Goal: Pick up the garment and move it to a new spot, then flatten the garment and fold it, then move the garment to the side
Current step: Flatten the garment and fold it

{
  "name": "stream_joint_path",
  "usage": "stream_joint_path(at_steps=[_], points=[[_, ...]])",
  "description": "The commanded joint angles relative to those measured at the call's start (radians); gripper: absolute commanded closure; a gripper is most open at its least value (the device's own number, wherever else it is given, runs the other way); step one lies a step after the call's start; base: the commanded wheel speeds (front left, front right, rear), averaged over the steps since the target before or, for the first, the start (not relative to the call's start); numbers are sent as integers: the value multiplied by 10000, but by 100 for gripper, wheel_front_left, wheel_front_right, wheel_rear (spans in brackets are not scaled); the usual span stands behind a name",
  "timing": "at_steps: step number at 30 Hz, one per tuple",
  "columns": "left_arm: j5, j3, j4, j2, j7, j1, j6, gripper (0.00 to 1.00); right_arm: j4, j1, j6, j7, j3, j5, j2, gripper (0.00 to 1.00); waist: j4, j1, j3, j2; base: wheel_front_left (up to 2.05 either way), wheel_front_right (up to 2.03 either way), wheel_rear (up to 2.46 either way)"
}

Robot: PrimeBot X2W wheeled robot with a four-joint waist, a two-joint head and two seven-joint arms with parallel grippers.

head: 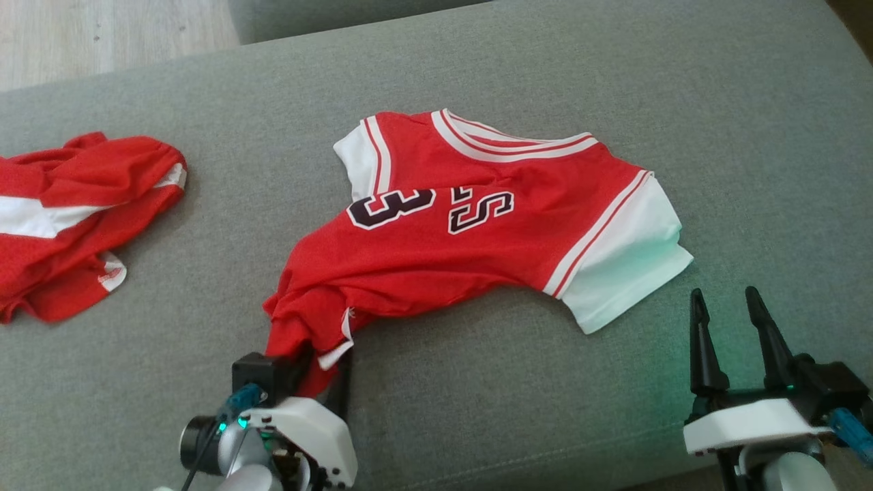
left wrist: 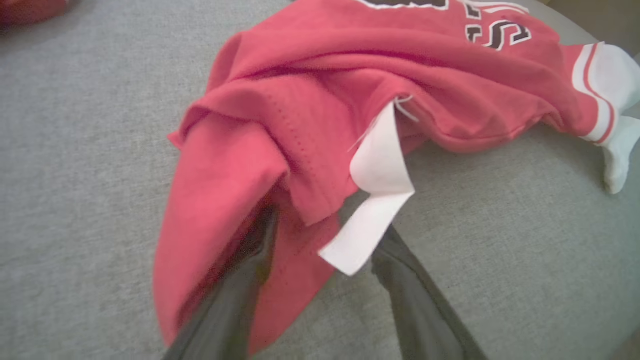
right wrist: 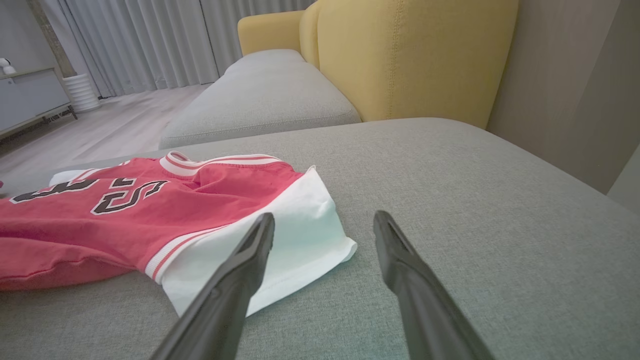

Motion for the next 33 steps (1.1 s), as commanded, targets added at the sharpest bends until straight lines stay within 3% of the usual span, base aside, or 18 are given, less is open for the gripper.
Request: stream_joint_path(at_steps=[1,2,3,5,7,11,15,26,27,28,29,33], points=[[-80,293,-191,12,-137,-535,-89,45,-270,-252,-7,-109,214,15,-85,0,-5,0,-22,0,0,0,0],[-90,285,-155,-7,-166,-559,-118,53,-263,-248,-7,-109,212,14,-85,0,-7,0,-33,0,0,0,0],[-77,278,-126,-19,-216,-586,-131,52,-253,-244,-7,-109,213,13,-85,0,-12,0,-52,0,0,0,0],[-73,269,-80,-55,-286,-613,-134,45,-239,-222,-7,-109,217,8,-85,0,-21,0,-88,0,0,0,0],[-61,252,-48,-81,-340,-646,-141,30,-240,-210,-7,-109,224,10,-85,0,-28,0,-91,0,0,0,0],[-54,221,3,-119,-408,-747,-184,27,-236,-226,-7,-109,251,23,-85,0,-49,0,-91,0,0,0,0],[-75,203,26,-134,-397,-794,-182,49,-214,-222,-7,-109,264,35,-85,0,-79,0,-123,0,0,0,0],[-193,244,-177,-89,-295,-780,-75,53,-191,-214,-7,-109,286,79,-85,0,-114,0,-132,0,0,0,0],[-240,266,-189,-87,-285,-777,-73,73,-191,-214,-7,-109,296,88,-85,0,-122,0,-134,0,0,0,0],[-251,273,-196,-82,-282,-779,-65,79,-191,-212,-7,-109,295,91,-85,0,-126,0,-133,0,0,0,0],[-253,274,-203,-75,-279,-782,-55,96,-191,-209,-7,-109,290,92,-85,0,-127,0,-129,0,0,0,0],[-271,249,-264,-46,-234,-808,-60,100,-185,-188,-7,-109,255,86,-85,0,-110,0,-121,0,0,0,0]])
